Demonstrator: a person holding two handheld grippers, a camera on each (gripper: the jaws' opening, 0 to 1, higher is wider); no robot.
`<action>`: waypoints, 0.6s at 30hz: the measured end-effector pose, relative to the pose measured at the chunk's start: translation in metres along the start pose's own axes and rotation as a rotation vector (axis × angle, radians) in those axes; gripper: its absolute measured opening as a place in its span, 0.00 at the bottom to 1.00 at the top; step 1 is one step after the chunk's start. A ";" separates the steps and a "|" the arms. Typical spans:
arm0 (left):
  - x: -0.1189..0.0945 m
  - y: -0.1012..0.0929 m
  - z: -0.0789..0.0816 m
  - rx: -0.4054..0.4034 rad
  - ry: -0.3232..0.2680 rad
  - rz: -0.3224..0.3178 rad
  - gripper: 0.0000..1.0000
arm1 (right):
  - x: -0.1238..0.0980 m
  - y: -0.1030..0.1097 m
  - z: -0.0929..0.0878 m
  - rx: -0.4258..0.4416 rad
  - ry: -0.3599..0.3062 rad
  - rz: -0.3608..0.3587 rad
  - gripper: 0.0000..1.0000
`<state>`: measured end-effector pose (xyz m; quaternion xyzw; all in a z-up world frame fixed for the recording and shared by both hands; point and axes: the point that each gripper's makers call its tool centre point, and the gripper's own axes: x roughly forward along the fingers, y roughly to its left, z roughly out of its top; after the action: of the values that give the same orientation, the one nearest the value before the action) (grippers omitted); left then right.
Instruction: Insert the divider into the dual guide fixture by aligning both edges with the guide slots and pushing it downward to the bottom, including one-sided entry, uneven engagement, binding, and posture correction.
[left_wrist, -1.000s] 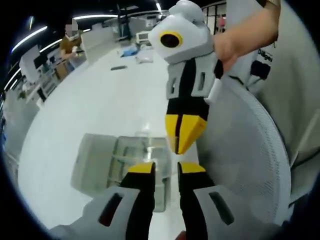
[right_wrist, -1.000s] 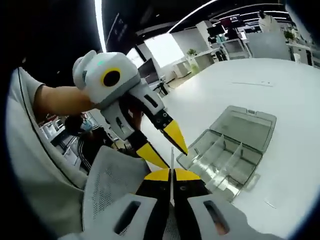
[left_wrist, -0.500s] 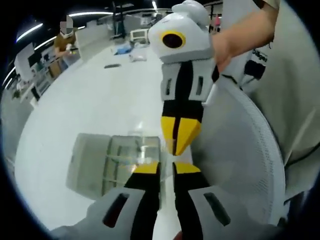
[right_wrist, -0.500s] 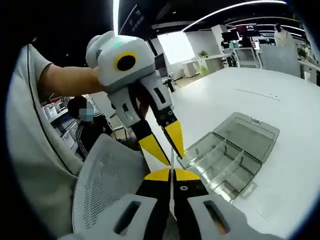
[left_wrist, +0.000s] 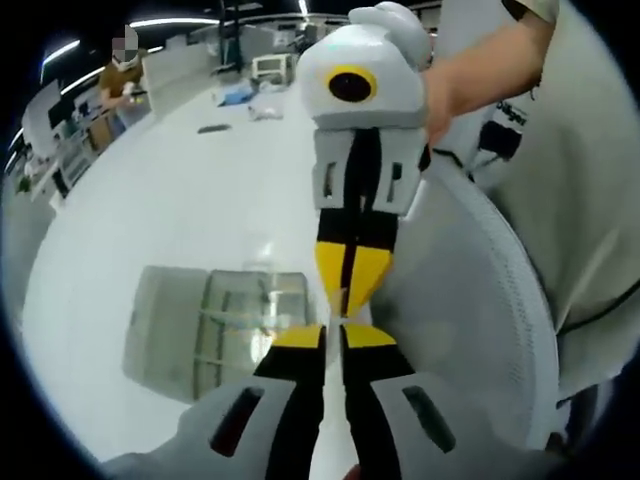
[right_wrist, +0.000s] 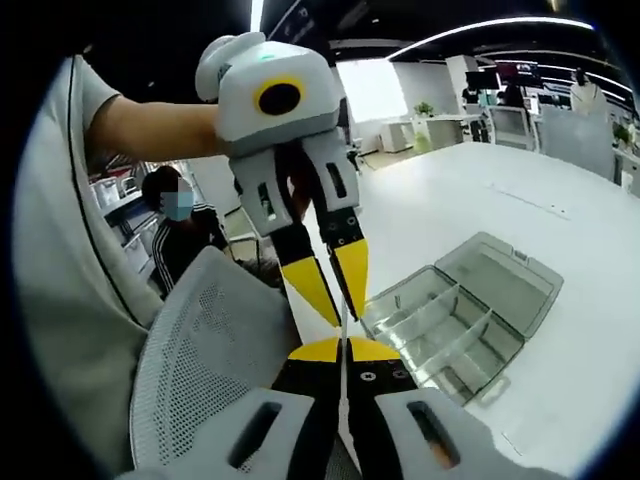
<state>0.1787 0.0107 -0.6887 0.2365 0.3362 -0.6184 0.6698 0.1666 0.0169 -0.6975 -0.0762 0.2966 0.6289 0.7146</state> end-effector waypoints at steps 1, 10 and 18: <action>0.000 -0.001 0.000 -0.001 0.001 -0.004 0.03 | 0.000 0.000 0.000 -0.005 0.001 0.001 0.00; 0.000 -0.003 -0.002 -0.033 0.010 -0.033 0.01 | 0.002 0.002 -0.001 -0.059 0.006 0.006 0.00; 0.001 -0.009 -0.005 -0.057 0.025 -0.074 0.00 | 0.004 0.006 -0.004 -0.086 0.010 0.023 0.00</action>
<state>0.1688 0.0128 -0.6920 0.2124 0.3707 -0.6298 0.6487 0.1601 0.0194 -0.7012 -0.1066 0.2739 0.6489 0.7018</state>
